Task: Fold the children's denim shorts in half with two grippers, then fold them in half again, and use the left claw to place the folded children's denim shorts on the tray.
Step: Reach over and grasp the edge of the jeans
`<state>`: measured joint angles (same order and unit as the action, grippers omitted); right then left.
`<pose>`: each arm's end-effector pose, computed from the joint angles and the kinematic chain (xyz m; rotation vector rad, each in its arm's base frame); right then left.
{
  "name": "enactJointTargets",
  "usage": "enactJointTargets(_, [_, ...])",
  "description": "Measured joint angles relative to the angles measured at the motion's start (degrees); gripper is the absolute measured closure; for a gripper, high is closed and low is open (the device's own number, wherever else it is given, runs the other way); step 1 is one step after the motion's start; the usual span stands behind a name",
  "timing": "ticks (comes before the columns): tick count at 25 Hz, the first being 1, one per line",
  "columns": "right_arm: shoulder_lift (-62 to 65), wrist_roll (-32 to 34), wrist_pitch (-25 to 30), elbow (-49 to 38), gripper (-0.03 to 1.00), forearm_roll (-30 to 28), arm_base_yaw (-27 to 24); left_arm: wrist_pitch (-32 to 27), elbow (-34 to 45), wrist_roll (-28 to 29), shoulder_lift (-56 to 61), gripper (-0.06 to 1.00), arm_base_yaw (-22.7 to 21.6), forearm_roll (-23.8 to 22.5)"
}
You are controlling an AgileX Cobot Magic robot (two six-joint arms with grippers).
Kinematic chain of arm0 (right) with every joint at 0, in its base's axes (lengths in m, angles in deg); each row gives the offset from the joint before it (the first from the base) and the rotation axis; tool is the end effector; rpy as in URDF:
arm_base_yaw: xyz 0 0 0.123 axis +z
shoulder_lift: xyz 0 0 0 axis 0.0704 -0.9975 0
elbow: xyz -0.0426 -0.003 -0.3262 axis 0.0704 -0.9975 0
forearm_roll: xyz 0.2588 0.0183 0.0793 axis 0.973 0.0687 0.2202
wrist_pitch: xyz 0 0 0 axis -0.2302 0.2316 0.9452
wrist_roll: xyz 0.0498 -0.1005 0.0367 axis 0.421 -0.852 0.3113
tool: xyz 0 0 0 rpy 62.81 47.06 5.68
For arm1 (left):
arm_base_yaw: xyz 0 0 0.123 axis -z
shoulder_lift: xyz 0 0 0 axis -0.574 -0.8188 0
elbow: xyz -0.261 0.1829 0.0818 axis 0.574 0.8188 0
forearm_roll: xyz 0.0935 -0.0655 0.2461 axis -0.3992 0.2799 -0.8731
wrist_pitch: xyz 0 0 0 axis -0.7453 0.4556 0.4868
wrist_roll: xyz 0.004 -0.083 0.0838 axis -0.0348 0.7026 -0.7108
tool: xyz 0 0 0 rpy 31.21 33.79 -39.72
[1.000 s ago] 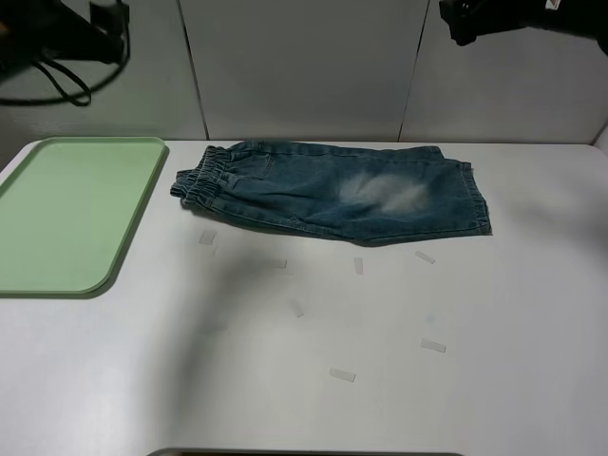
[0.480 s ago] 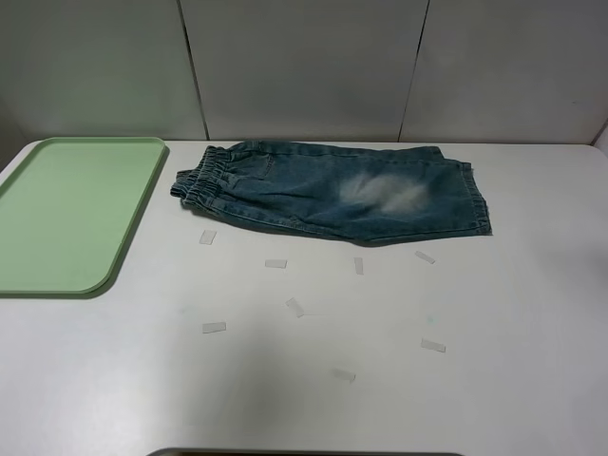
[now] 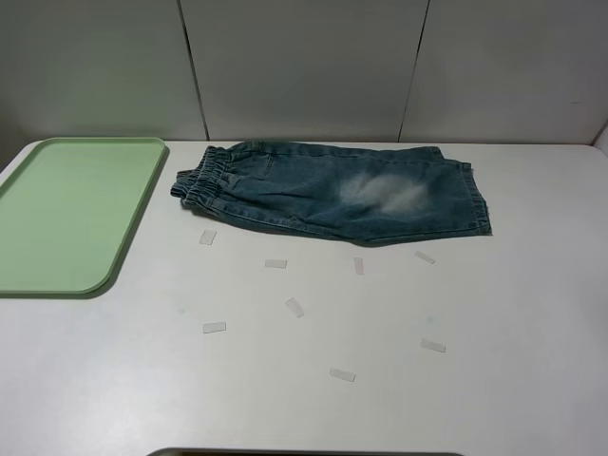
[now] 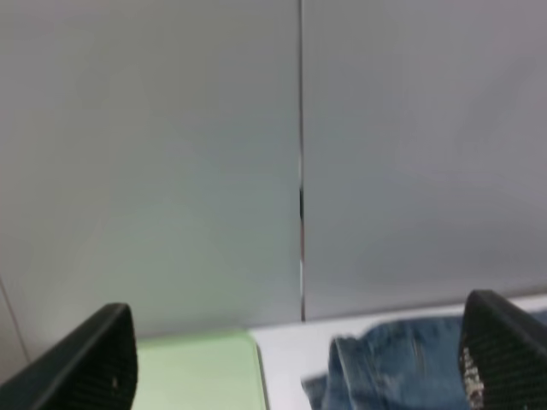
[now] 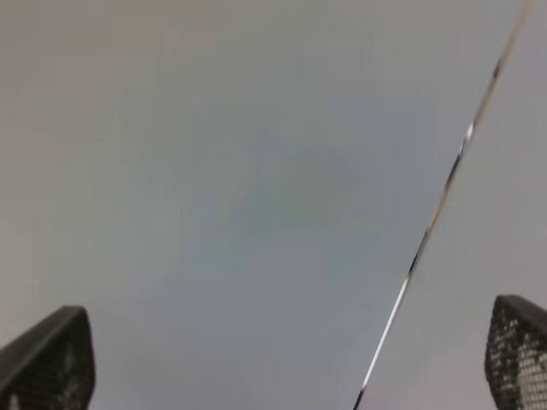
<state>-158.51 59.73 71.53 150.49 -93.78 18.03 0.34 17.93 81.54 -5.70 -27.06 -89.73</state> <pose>0.2852 0.1112 0.4817 -0.4760 1.5217 0.0740 0.0123 0.0016 0.4234 0.1139 1.5008 -0.0575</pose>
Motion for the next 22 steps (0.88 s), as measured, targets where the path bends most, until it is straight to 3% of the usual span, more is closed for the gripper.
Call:
enactJointTargets(7, [1.2,0.0,11.0,0.0,0.27,10.8,0.1,-20.8,0.0,0.0,7.8,0.19,0.0,0.5])
enactJointTargets(10, [1.2,-0.1,16.9,0.0,0.27,12.9,0.1,-26.2,1.6,0.0,7.8,0.19,0.0,0.7])
enactJointTargets(16, [1.2,0.0,25.9,0.0,0.27,13.7,0.1,-29.0,10.5,0.0,7.8,0.19,0.1,4.2])
enactJointTargets(22, [1.2,-0.1,31.2,0.0,0.27,13.9,0.1,-28.4,17.8,0.0,7.8,0.19,0.1,5.0])
